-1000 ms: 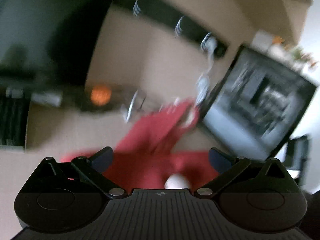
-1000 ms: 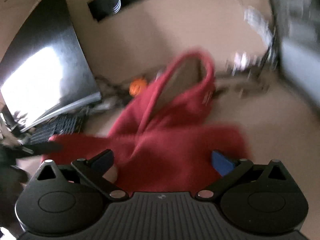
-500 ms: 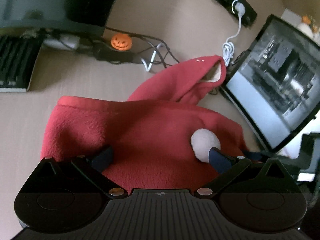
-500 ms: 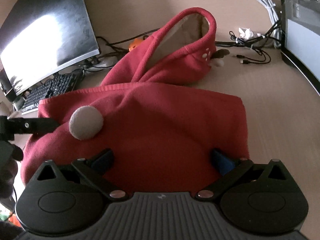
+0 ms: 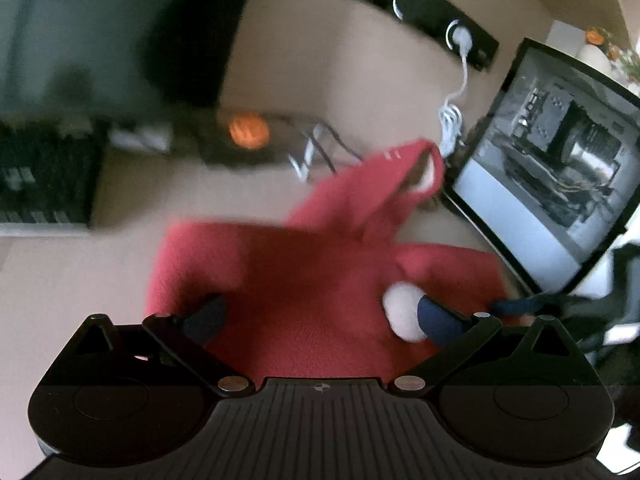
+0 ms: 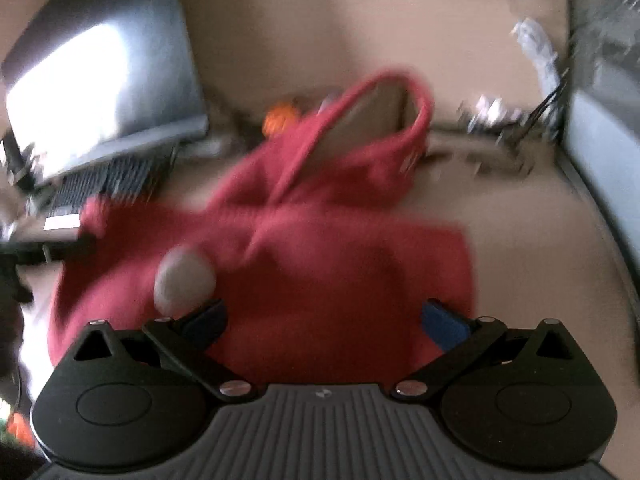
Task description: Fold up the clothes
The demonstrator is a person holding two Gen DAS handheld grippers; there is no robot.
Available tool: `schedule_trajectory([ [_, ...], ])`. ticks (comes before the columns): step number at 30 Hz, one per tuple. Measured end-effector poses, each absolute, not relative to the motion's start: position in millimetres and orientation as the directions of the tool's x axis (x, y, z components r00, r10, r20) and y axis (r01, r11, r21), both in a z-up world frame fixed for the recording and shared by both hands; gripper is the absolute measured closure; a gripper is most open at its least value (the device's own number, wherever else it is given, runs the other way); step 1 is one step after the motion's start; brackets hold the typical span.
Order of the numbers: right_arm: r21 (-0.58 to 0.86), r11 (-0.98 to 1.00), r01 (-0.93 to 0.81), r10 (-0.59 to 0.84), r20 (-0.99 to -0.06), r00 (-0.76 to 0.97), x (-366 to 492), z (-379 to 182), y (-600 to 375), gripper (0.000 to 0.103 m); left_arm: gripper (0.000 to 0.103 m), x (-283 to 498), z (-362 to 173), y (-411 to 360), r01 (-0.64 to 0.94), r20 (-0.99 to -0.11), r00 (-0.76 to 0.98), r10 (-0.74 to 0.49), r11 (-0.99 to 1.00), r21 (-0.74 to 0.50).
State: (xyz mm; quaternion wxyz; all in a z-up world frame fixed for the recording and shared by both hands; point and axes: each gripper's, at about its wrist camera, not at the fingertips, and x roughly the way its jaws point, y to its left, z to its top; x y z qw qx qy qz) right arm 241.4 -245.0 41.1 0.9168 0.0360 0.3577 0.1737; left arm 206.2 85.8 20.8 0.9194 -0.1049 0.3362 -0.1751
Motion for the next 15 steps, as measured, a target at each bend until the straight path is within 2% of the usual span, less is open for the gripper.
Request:
schedule_trajectory([
  [3, 0.112, 0.97, -0.216, 0.236, -0.652, 0.721, 267, 34, -247, 0.0, 0.0, 225, 4, 95, 0.184, -0.625, 0.689, -0.367, 0.923, -0.339],
  [5, 0.047, 0.984, -0.17, 0.151, -0.724, 0.673, 289, 12, -245, 0.0, 0.0, 240, -13, 101, 0.116, -0.661, 0.663, -0.352, 0.92, -0.373],
  [9, 0.091, 0.982, -0.164, 0.177, -0.745, 0.643, 301, 9, -255, 0.0, 0.0, 249, -10, 99, 0.072, -0.701, 0.644, -0.306, 0.937, -0.343],
  [11, 0.1, 0.982, -0.159, 0.183, -0.708, 0.683, 296, 25, -265, 0.0, 0.0, 244, 4, 97, 0.078, -0.702, 0.646, -0.3, 0.941, -0.33],
  [13, 0.044, 0.99, -0.137, 0.131, -0.675, 0.726, 295, 39, -269, 0.0, 0.0, 225, 28, 99, 0.125, -0.664, 0.653, -0.365, 0.916, -0.381],
  [15, -0.134, 0.987, -0.088, -0.021, -0.65, 0.759, 304, 40, -264, 0.0, 0.0, 209, 40, 101, 0.193, -0.61, 0.612, -0.504, 0.843, -0.502],
])
